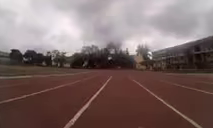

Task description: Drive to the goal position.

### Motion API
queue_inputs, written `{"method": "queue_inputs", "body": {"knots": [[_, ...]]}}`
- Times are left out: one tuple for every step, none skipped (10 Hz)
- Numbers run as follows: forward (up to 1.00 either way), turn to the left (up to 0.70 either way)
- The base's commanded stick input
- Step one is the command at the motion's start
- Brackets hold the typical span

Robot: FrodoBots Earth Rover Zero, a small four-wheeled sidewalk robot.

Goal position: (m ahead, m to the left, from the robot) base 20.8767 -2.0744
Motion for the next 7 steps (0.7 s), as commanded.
{"method": "queue_inputs", "body": {"knots": [[0.7, 0.0], [0.7, 0.0], [0.7, 0.0], [0.7, 0.0], [0.7, 0.0], [0.7, 0.0], [0.7, 0.0]]}}
